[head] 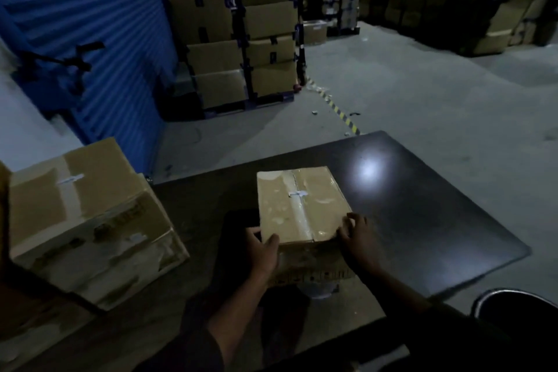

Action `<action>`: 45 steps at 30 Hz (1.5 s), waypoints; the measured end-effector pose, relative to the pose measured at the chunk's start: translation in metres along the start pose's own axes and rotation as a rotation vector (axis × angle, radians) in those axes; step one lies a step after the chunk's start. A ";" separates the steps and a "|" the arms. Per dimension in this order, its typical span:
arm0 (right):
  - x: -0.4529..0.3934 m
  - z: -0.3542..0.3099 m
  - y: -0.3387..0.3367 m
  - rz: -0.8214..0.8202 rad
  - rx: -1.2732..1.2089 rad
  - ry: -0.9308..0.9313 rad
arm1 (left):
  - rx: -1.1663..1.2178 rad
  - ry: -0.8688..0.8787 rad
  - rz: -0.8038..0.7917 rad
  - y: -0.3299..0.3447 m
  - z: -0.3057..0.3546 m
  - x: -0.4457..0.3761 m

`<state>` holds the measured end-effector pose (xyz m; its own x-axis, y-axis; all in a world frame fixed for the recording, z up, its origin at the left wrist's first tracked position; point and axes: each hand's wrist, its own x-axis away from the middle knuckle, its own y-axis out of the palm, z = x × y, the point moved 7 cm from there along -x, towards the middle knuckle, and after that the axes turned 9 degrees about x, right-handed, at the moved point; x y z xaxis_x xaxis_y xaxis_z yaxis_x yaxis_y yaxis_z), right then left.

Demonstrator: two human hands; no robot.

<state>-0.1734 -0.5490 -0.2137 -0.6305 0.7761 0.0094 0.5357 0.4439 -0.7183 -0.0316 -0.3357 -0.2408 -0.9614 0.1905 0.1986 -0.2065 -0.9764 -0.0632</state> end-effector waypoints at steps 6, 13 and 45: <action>-0.044 0.040 0.006 0.114 0.411 0.001 | -0.227 -0.053 -0.061 0.033 -0.035 0.004; -0.081 0.012 0.037 -0.028 0.567 -0.536 | -0.474 0.310 -0.004 0.078 0.006 -0.029; -0.114 -0.030 0.077 -0.120 0.635 -0.656 | -0.922 0.794 -0.285 0.119 0.008 -0.084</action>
<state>-0.0438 -0.5897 -0.2494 -0.9580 0.2452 -0.1487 0.1596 0.0255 -0.9868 0.0265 -0.4690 -0.2569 -0.6396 0.7052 -0.3061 -0.1671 -0.5162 -0.8400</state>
